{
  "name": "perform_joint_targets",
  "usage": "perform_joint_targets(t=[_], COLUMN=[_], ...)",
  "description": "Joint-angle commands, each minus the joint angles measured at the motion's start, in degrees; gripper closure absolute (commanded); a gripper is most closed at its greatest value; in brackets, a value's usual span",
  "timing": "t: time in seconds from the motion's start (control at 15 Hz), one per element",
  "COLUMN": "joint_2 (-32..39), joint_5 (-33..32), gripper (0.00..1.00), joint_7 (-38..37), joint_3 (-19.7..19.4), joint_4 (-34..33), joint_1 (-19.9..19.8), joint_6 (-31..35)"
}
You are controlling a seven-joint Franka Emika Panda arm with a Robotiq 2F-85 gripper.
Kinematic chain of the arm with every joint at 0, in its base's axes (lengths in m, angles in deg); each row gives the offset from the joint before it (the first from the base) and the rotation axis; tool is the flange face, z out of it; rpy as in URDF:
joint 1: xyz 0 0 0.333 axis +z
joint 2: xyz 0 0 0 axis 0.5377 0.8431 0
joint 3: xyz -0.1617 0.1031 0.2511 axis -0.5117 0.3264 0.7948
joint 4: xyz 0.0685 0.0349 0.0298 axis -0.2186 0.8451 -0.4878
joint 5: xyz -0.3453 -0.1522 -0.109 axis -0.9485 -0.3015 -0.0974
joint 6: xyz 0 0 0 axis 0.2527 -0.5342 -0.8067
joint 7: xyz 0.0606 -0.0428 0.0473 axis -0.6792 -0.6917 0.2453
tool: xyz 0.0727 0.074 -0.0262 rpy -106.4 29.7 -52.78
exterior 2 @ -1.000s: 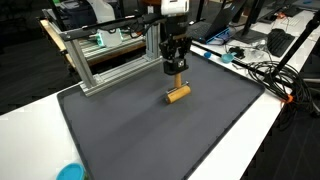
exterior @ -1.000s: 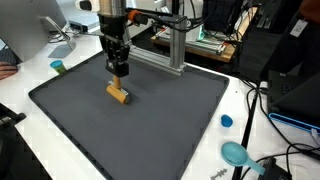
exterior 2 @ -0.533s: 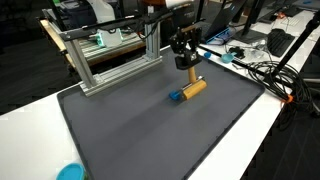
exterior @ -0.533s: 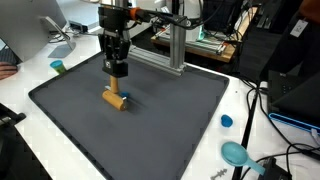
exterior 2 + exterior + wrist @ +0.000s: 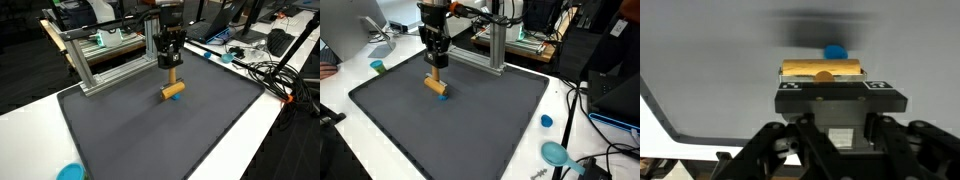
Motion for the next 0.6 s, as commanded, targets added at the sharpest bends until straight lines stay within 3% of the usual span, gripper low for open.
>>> perform_joint_targets(t=[0.0, 0.07, 0.13, 0.47, 0.53], joint_2=[-2.41, -2.63, -0.24, -0.53, -0.53], joint_5=[4.41, 6.72, 3.16, 5.36, 5.37], gripper=[0.78, 0.78, 0.53, 0.53, 0.78], joint_7=[3.86, 5.44, 2.27, 3.83, 3.89], joint_3=[2.29, 3.14, 1.7, 2.67, 2.66], joint_4=[2.06, 2.26, 0.71, 1.09, 1.09], joint_1=[-0.8, -1.11, -0.39, -0.48, -0.54], joint_6=[-1.07, -1.11, -0.68, -0.67, -0.67])
